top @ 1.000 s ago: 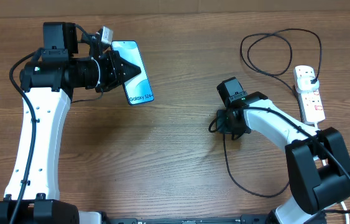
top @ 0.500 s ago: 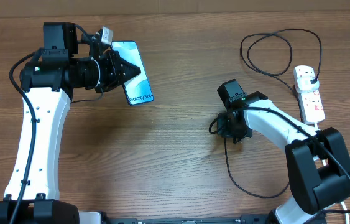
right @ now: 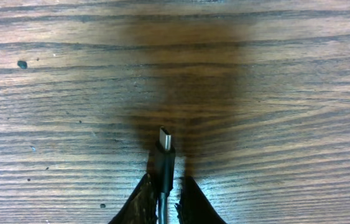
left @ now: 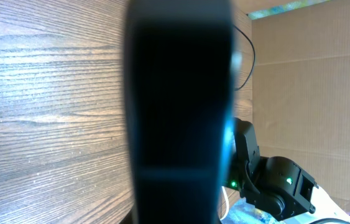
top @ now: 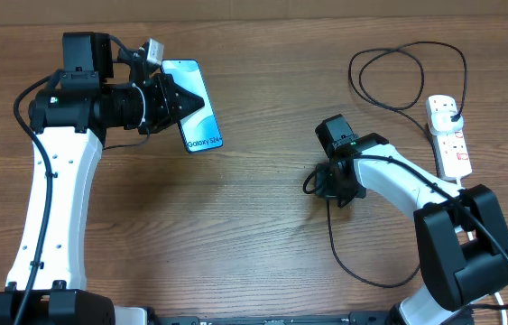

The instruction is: Plug charger to phone and switch on socket

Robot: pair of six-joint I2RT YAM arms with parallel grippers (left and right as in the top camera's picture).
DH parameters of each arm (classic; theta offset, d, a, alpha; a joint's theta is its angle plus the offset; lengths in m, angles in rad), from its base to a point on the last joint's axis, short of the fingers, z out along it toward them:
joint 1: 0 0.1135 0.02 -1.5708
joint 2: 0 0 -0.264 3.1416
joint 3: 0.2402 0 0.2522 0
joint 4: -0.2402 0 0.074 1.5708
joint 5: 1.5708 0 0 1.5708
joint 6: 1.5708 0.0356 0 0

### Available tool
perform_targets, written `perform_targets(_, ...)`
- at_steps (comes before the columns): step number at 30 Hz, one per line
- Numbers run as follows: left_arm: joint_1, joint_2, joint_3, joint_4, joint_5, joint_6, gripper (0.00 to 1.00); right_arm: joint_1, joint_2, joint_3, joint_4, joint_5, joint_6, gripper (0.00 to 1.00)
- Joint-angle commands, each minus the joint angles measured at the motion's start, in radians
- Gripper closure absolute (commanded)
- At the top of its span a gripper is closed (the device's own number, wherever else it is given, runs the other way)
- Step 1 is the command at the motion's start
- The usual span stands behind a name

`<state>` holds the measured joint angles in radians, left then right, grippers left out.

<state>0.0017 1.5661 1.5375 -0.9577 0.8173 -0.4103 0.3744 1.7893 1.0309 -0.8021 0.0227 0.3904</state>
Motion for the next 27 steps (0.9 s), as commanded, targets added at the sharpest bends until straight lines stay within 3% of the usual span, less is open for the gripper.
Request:
perform_targets(1,0.003,-0.037,0.002,0.004,0.014,0.030,0.96,-0.002,0.002,-0.005,0.004,-0.002,0.002,0.93)
perform_targets(15,0.004,-0.037,0.002,0.002,0.049,0.031,0.96,-0.004,0.001,-0.003,0.003,-0.064,0.001,0.96)
perform_targets(20,0.007,-0.040,0.002,0.074,0.185,0.030,0.96,-0.032,-0.077,0.005,0.052,-0.314,-0.054,0.96)
perform_targets(27,0.007,-0.071,0.002,0.124,0.292,0.049,0.96,-0.079,-0.265,0.005,0.085,-0.894,-0.297,0.96)
